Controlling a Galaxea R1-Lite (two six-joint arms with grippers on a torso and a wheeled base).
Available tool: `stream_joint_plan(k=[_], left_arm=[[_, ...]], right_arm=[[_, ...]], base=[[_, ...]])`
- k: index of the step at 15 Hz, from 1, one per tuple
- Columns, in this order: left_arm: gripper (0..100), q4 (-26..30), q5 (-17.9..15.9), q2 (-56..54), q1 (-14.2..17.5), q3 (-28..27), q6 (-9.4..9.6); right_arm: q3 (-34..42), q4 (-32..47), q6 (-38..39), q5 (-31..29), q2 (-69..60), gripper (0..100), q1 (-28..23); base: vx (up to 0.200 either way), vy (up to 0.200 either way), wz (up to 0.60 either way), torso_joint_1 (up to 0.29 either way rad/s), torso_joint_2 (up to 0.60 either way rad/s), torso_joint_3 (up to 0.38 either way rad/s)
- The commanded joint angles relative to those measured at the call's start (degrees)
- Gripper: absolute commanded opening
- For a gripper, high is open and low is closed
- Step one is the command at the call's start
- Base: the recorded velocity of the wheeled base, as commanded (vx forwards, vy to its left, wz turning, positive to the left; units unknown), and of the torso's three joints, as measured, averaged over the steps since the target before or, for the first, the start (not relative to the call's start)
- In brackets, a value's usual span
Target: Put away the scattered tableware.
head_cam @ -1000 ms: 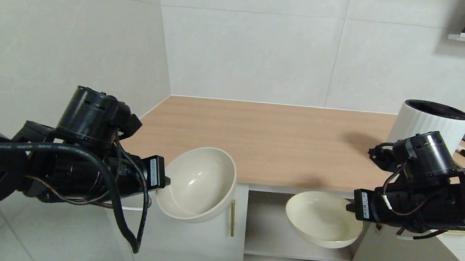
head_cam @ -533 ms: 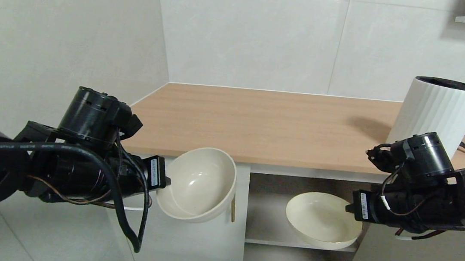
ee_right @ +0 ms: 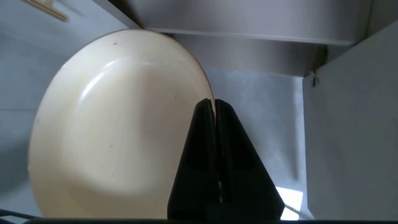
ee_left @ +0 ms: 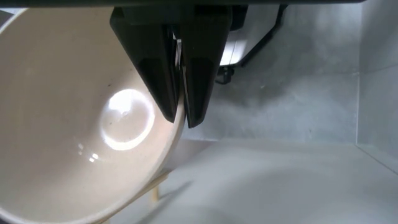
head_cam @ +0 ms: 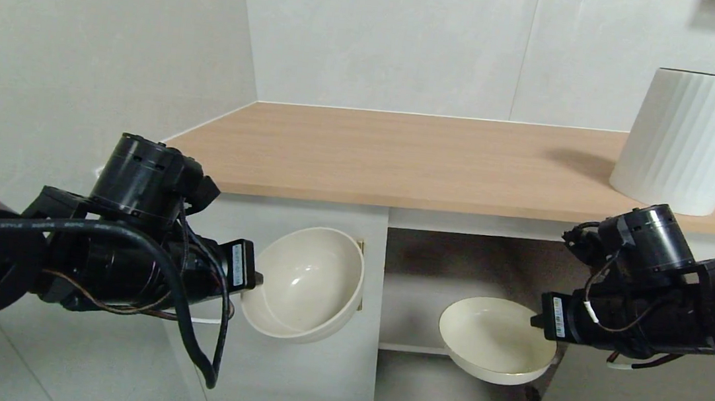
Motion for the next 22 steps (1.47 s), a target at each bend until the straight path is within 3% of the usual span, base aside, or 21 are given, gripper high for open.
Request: stream_joint_plan(k=[1, 10, 13, 17, 18, 22], left_arm=[[0, 0.02, 0.01, 0.18, 0.01, 0.01, -0.01], [0, 0.02, -0.08, 0.44, 0.01, -0.08, -0.01], [0, 0.02, -0.08, 0.88, 0.01, -0.26, -0.01], [0, 0.02, -0.08, 1.23, 0.01, -0.26, -0.09], [0, -0.07, -0.08, 1.23, 0.01, -0.26, -0.09], [0, 0.02, -0.08, 1.23, -0.43, -0.26, -0.09]], right_arm=[[0.0, 0.03, 0.01, -0.01, 0.17, 0, 0.04], [-0.35, -2.52, 0.01, -0.01, 5.27, 0, 0.12], [-0.88, -7.97, 0.18, -0.1, 12.65, 0, 0.04], [-1.32, -23.52, 0.71, -6.25, 27.33, 0, -0.05], [-2.9, -27.21, 0.71, -6.78, 31.29, 0, -0.49], [-13.62, -25.1, 0.36, -8.01, 36.21, 0, -2.95]], base=[[0.0, 0.0, 0.0, -0.129, 0.45, 0.334], [0.0, 0.0, 0.0, -0.027, 0.14, 0.098], [0.0, 0.0, 0.0, 0.0, 0.0, 0.0], [0.0, 0.0, 0.0, 0.0, 0.0, 0.0], [0.0, 0.0, 0.0, 0.0, 0.0, 0.0], [0.0, 0.0, 0.0, 0.0, 0.0, 0.0]])
